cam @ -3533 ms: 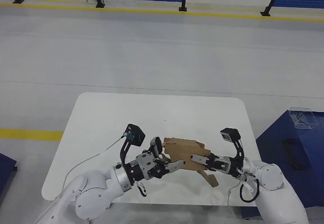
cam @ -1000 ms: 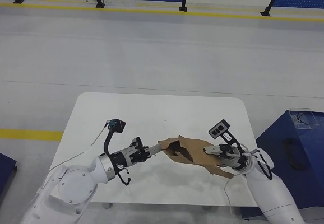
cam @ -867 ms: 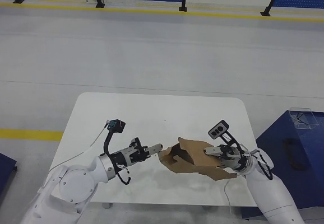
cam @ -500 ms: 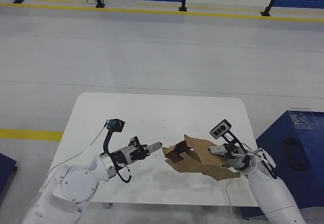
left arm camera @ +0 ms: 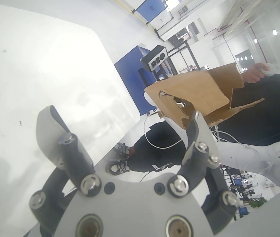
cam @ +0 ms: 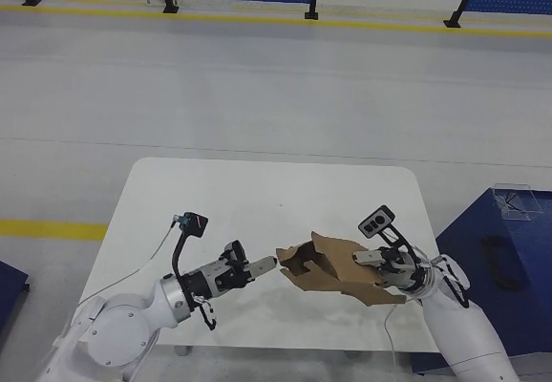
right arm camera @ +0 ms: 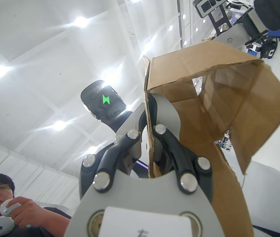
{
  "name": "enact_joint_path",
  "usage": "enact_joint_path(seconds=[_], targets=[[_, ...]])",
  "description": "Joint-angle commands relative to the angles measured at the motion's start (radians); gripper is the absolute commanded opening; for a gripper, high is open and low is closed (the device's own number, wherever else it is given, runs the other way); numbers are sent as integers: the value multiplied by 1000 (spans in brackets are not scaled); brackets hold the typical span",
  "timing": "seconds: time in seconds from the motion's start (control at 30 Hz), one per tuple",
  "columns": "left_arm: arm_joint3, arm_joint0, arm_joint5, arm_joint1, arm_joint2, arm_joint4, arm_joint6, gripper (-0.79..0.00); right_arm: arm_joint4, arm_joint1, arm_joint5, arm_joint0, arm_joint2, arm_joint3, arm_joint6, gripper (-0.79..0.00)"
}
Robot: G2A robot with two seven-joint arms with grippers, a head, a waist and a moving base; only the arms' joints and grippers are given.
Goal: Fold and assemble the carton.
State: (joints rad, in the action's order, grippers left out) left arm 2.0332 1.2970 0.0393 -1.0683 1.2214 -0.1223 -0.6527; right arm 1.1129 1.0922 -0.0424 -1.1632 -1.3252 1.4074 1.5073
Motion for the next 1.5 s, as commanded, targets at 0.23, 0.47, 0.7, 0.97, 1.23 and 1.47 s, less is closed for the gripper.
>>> enact_joint_path(seconds=[0.23,0.47,0.7,0.97,1.23,1.47], targets=[[-22,-28,-25,-4,-27,1,-31,0,-16,-1,13,-19,-8,24,6,-785],[-27,-36,-33,-8,-32,-2,-6,0,-16,0,18,-18,-15,22,1,-785],[-23,-30,-22,-8,-22,40,-26,0,-57,3,66,-19,-5,23,-6,-785],[-41,-48,-29,-11,-38,35,-32,0,-59,4,69,-21,-8,32,-11,-785],[-28,-42,-36,-9,-11,26,-17,0,-68,5,70,-9,-9,23,-15,-785],[-27,-44,-39,-11,-23,18,-29,0,-71,7,66,-6,-3,34,-13,-785]])
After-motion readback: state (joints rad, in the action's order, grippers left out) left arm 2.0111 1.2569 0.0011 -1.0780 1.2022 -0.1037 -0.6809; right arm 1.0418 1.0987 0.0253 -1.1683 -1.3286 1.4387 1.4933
